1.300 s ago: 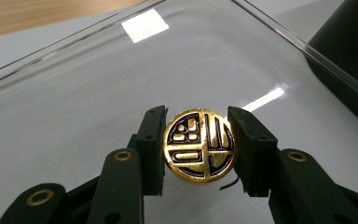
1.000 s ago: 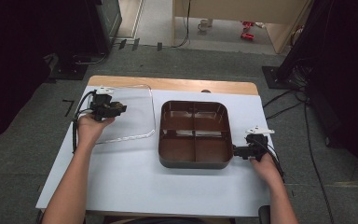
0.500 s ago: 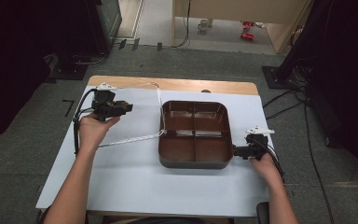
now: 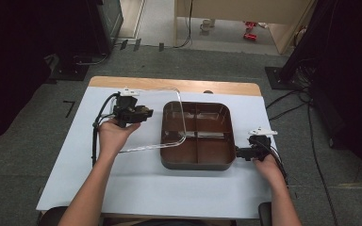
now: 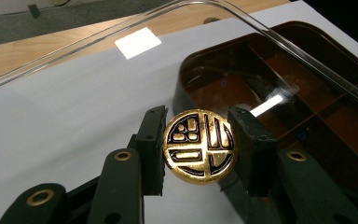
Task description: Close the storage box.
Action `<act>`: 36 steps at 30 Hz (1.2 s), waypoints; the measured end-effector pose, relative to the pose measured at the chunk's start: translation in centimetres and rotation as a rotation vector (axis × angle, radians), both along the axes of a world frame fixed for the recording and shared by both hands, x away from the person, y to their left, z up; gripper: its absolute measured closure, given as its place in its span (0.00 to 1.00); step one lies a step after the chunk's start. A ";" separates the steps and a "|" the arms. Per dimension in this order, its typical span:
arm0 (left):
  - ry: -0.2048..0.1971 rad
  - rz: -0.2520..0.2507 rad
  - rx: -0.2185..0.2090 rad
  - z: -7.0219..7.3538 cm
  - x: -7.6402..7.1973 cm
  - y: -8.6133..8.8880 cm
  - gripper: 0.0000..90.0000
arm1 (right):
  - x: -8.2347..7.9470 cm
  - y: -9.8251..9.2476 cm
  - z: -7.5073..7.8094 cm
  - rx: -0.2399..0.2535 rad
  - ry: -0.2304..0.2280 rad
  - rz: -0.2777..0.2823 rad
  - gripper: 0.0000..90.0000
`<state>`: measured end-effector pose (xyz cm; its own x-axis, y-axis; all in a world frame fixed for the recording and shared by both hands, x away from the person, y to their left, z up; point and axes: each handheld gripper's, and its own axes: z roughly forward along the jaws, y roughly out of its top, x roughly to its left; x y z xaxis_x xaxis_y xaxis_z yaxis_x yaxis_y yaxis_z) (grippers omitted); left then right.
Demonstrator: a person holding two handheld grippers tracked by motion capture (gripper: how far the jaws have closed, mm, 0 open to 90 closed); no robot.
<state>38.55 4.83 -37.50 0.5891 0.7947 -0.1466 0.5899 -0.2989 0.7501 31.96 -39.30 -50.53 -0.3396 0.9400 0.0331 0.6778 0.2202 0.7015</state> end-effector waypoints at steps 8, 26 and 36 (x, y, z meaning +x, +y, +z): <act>0.004 -0.053 0.018 0.0 -0.3 -4.2 0.67 | 0.0 0.0 0.0 0.002 0.001 -0.002 0.00; 0.003 -0.132 0.069 -1.9 -1.2 -12.0 0.67 | 0.0 0.0 0.0 0.002 0.003 -0.002 0.00; 0.026 -0.134 0.086 -3.4 -0.9 -14.8 0.67 | 0.0 0.0 0.0 0.002 0.003 -0.002 0.00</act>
